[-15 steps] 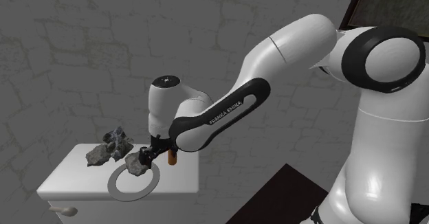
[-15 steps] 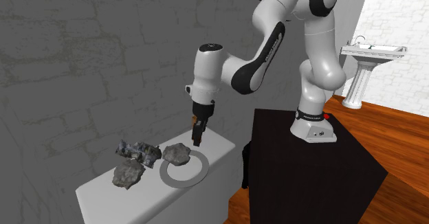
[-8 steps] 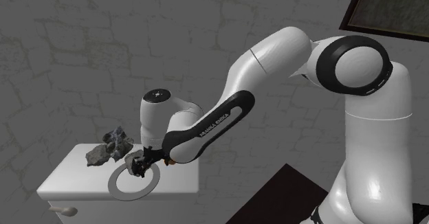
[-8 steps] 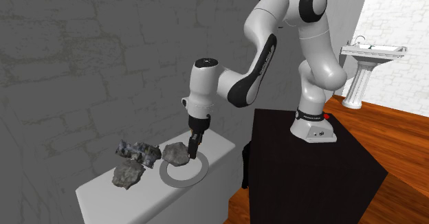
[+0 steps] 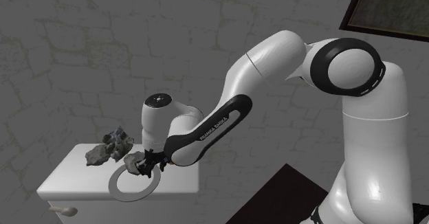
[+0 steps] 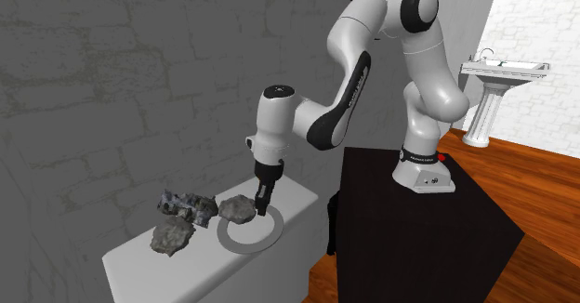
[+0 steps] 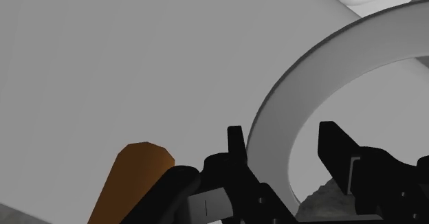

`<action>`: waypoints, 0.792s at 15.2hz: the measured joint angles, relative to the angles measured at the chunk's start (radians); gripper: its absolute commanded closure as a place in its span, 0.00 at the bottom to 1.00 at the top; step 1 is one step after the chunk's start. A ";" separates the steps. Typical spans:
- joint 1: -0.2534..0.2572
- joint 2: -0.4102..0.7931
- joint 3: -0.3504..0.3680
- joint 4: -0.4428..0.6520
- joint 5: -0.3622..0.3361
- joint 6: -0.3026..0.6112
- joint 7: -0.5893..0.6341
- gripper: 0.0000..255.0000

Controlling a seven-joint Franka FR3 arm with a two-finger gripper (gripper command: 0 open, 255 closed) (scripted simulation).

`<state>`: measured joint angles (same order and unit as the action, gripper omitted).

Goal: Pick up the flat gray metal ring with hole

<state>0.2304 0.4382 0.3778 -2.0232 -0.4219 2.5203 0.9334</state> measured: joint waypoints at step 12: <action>-0.012 -0.037 0.024 0.003 0.037 -0.047 -0.026 1.00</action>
<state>0.2182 0.4017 0.4020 -2.0203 -0.3848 2.4736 0.9075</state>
